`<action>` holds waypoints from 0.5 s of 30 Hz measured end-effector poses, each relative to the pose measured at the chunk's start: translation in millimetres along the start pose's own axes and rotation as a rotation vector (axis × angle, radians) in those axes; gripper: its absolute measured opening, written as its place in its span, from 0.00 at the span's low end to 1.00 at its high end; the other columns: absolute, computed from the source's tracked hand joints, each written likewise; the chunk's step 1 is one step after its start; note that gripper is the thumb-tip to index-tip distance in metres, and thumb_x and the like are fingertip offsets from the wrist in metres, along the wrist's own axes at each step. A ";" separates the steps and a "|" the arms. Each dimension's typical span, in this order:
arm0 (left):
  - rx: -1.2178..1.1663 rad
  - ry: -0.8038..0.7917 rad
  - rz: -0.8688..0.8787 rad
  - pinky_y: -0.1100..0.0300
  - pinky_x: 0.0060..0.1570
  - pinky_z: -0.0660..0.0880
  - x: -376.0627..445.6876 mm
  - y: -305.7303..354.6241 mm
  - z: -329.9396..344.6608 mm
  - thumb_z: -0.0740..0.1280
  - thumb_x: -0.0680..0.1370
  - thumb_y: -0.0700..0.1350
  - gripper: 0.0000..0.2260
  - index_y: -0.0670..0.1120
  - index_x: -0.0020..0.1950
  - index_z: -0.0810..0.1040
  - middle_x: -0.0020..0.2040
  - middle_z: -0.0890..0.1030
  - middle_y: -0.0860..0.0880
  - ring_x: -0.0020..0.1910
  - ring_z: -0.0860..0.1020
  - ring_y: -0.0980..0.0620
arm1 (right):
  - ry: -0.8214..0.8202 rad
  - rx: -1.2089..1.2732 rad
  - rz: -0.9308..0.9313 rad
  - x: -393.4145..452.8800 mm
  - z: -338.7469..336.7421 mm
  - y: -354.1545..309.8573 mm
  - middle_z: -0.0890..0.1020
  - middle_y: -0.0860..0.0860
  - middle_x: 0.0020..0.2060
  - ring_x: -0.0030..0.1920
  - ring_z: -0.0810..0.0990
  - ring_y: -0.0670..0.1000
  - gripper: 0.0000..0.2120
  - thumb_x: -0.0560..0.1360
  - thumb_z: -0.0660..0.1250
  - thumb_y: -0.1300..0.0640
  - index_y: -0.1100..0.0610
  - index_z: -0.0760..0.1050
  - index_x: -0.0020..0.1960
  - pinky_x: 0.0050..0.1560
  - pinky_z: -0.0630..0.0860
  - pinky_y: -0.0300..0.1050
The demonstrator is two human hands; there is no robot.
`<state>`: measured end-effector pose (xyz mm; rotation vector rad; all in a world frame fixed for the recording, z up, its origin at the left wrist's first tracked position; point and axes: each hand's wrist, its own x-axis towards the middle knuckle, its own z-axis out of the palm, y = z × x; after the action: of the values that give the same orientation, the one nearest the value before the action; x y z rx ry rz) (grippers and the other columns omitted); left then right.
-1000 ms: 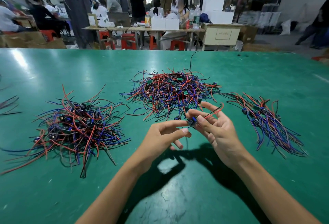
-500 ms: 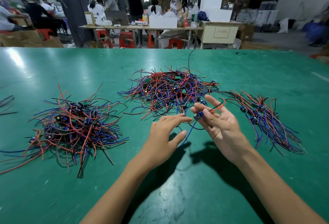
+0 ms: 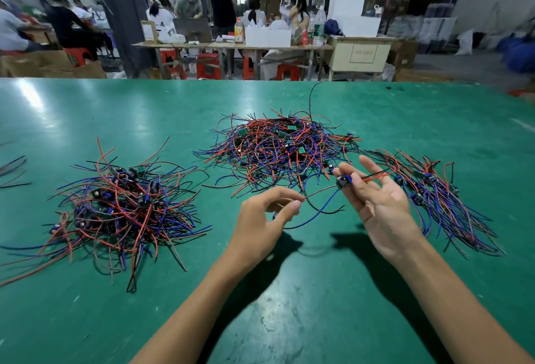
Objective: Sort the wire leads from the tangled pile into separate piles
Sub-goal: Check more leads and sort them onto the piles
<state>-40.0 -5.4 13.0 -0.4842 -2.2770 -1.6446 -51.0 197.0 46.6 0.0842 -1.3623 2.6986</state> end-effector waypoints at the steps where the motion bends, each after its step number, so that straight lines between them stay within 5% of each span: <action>1: -0.027 0.004 -0.022 0.63 0.47 0.78 0.6 1.2 -2.2 0.71 0.78 0.41 0.07 0.53 0.52 0.84 0.41 0.84 0.53 0.38 0.81 0.56 | 0.019 -0.011 -0.014 0.9 -1.2 0.7 0.87 0.56 0.50 0.51 0.86 0.51 0.16 0.79 0.63 0.70 0.57 0.70 0.64 0.48 0.81 0.37; 8: -0.212 -0.092 -0.110 0.51 0.39 0.74 -0.5 17.7 -19.1 0.68 0.77 0.39 0.10 0.46 0.57 0.83 0.40 0.85 0.43 0.35 0.75 0.47 | 0.061 0.005 0.016 2.6 -4.7 2.0 0.87 0.57 0.50 0.49 0.87 0.51 0.18 0.79 0.64 0.70 0.58 0.70 0.66 0.47 0.82 0.37; 12: -0.328 -0.152 -0.065 0.46 0.34 0.74 -5.1 27.2 -27.2 0.61 0.79 0.45 0.16 0.37 0.49 0.85 0.30 0.82 0.38 0.27 0.76 0.43 | -0.073 -0.003 0.178 -1.0 -4.6 -4.6 0.85 0.57 0.55 0.50 0.86 0.51 0.23 0.73 0.69 0.65 0.58 0.72 0.67 0.47 0.82 0.37; 15: -0.294 -0.099 -0.103 0.52 0.31 0.75 -5.6 31.0 -20.6 0.64 0.79 0.50 0.16 0.40 0.48 0.86 0.30 0.82 0.41 0.26 0.77 0.44 | -0.214 -0.013 0.328 -5.3 -1.1 -5.3 0.85 0.55 0.53 0.47 0.86 0.50 0.23 0.72 0.69 0.65 0.58 0.77 0.66 0.42 0.82 0.35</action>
<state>-20.8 -16.6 43.3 -0.5312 -2.1676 -2.0649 -45.0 200.6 49.7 0.1658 -1.5763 3.0227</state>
